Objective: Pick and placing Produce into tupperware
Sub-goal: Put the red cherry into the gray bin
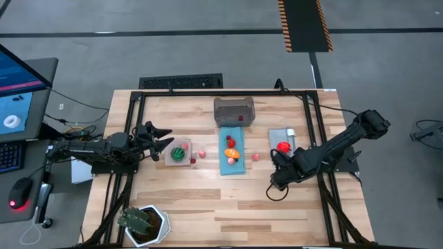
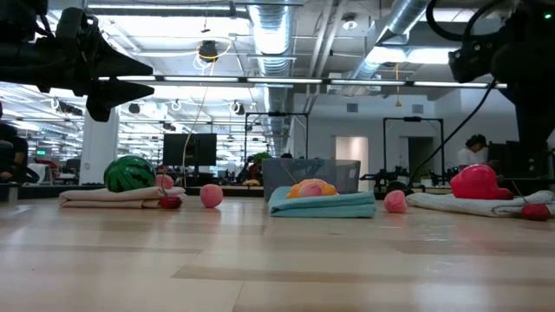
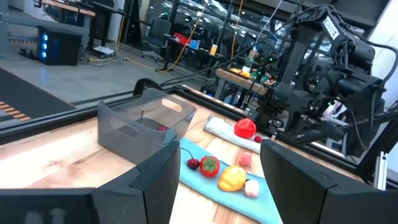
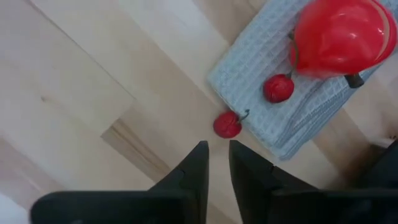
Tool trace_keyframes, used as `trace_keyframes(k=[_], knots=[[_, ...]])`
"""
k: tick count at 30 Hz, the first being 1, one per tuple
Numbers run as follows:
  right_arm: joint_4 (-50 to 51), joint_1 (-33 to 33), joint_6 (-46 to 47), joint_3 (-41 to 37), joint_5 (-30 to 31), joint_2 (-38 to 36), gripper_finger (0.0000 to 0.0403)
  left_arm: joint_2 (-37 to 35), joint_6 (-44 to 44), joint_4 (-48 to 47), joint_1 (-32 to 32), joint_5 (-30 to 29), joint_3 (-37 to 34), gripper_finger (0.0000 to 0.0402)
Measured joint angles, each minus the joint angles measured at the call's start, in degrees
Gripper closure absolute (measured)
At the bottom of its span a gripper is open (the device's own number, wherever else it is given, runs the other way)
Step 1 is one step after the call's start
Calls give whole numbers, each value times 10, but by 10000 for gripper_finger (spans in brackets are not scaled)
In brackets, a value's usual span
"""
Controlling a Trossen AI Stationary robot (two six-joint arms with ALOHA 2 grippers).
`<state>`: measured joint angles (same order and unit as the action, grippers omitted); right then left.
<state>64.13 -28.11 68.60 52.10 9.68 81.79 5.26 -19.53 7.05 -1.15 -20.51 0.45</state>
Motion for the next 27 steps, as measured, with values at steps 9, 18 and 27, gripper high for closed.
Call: trace_keyframes(k=[9,18,27], knots=[[2,5,4,0,2,13,221,0,0,0,0,-1,0,189],[18,20,19,0,11,55,201,0,0,2,0,-1,0,189],[10,32,4,0,28,76,225,0,2,2,0,-1,0,189]])
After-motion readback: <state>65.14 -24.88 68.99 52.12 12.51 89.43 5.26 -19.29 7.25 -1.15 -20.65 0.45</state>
